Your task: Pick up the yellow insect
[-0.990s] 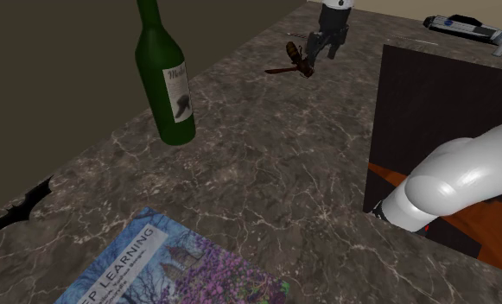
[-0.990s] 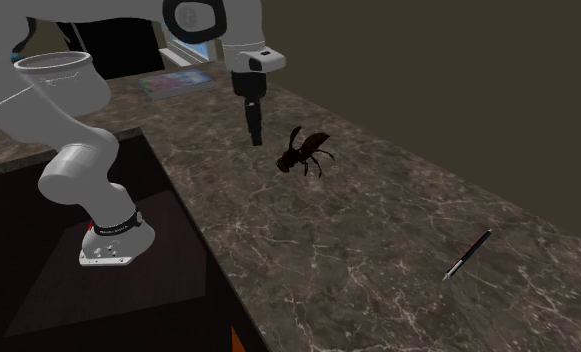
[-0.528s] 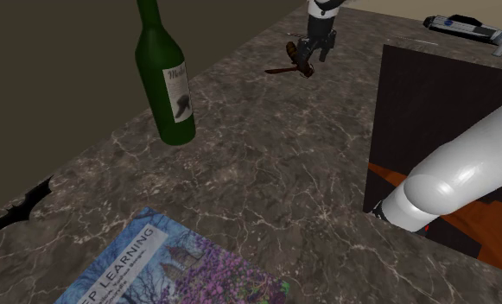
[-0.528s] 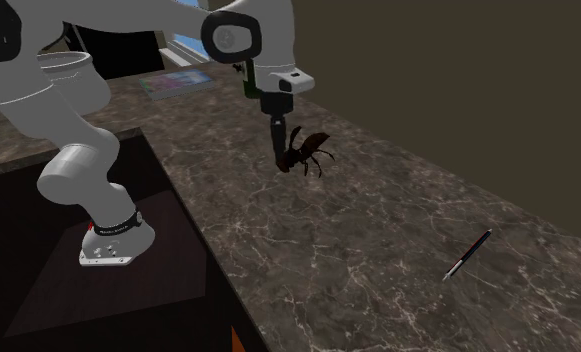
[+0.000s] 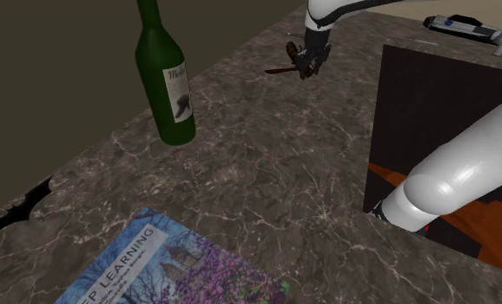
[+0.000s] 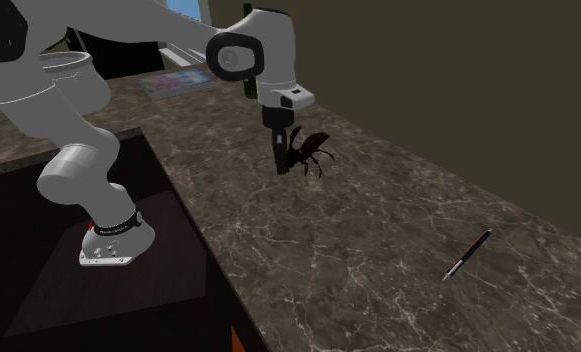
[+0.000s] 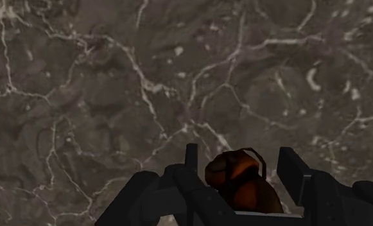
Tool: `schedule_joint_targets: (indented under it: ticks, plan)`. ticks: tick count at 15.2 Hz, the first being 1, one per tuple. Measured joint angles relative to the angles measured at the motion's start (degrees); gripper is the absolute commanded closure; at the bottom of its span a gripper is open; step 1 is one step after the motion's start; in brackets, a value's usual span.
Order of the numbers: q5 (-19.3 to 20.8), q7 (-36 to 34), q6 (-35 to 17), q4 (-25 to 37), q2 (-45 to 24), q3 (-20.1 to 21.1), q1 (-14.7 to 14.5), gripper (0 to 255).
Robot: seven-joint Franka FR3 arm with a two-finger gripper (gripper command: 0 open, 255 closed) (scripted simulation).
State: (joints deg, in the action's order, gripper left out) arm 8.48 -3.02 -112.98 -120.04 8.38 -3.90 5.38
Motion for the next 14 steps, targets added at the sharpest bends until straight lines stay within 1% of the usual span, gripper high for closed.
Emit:
schedule_joint_targets:
  ticks: [9,14]
  plan:
    - [0.01,0.01,-0.13,-0.1,-0.01,-0.02,0.01,255]
    - [-0.14,0.4,2.81,2.48,0.37,0.02,-0.02,255]
